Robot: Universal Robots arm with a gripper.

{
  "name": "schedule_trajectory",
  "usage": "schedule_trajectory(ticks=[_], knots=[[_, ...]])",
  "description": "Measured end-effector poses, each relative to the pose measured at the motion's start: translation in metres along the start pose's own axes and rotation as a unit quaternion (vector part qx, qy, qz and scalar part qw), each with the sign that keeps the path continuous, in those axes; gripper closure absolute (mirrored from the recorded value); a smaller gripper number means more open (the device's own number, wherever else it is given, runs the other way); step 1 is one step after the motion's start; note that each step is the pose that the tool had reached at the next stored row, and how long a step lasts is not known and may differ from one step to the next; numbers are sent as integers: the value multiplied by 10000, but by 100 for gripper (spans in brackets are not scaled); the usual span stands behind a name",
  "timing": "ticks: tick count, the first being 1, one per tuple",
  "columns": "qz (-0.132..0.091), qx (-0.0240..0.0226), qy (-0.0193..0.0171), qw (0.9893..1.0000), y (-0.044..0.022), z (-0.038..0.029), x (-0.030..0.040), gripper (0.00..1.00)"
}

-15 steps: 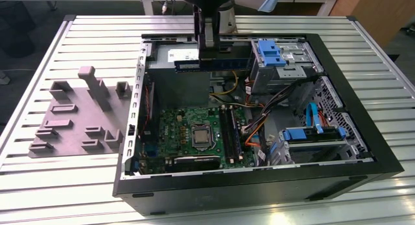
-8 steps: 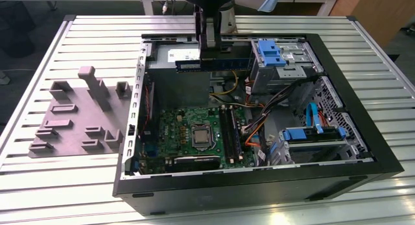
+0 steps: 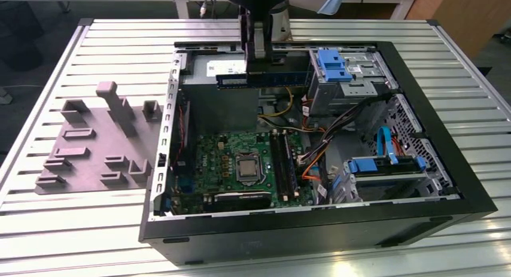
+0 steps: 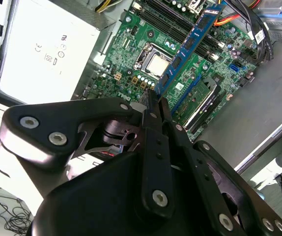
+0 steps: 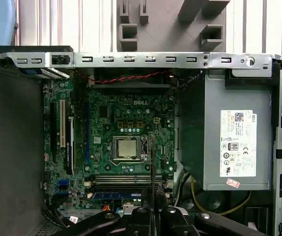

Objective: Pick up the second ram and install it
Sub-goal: 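Insert the second ram into the second slot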

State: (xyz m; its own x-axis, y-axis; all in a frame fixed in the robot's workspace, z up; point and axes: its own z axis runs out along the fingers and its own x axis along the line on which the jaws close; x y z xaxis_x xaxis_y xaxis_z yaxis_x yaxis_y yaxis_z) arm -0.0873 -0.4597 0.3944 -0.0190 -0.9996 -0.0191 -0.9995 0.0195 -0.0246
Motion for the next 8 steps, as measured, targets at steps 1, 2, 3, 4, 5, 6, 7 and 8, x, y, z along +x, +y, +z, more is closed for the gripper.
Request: schedule_trajectory(ticks=[1, 2, 3, 4, 5, 6, 7, 8], knots=[[5, 0, 0, 10000, 0, 0, 0, 86], [21, 1, 0, 10000, 0, 0, 0, 86], [50, 1, 1, 10000, 0, 0, 0, 86], [94, 2, 2, 10000, 0, 1, 0, 86], [153, 3, 4, 9999, 0, 1, 0, 86], [219, 4, 6, 9998, 0, 2, 0, 86], [291, 5, 7, 9996, 0, 2, 0, 86], [370, 7, 9, 9993, 0, 3, 0, 86]])
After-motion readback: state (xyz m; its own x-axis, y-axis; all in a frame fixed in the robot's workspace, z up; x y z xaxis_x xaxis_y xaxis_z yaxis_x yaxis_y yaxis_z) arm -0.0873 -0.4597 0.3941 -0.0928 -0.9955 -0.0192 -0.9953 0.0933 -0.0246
